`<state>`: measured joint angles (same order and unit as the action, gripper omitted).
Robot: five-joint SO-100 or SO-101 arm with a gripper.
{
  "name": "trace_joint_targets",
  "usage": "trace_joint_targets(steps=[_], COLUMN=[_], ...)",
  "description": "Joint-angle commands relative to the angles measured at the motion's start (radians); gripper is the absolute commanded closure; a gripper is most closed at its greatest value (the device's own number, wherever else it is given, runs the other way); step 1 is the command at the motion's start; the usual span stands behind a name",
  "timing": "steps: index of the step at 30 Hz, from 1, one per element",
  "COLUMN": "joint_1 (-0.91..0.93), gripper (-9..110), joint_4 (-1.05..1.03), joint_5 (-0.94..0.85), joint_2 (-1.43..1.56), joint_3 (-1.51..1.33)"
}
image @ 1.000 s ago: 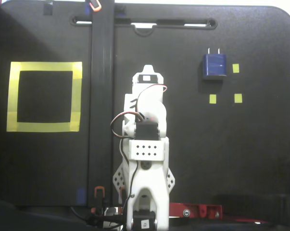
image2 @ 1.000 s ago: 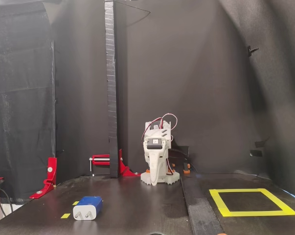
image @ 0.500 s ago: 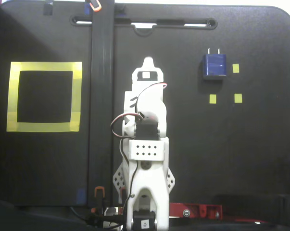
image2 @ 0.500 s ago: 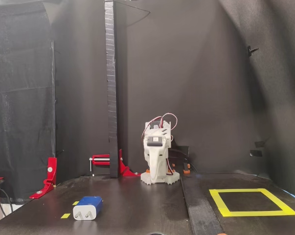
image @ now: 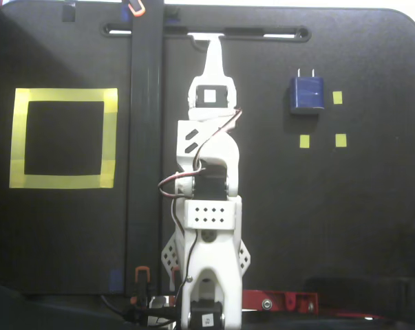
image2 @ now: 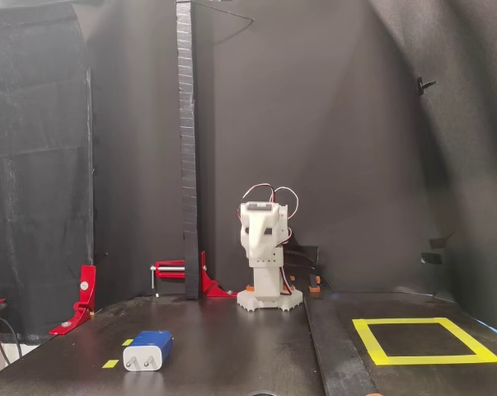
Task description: Grasp the block and place it in the designated area.
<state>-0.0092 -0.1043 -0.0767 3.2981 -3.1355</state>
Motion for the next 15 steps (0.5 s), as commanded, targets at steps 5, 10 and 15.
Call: trace_joint_targets(steps=[5, 10, 15], joint_1=[-0.006, -0.006, -0.006], gripper=[101, 101, 101], joint_4=[0.161, 0.235, 0.207], joint_5=[-0.009, -0.011, -0.014], joint_2=[0.009, 0.009, 0.009], joint_3=[-0.005, -0.005, -0.005])
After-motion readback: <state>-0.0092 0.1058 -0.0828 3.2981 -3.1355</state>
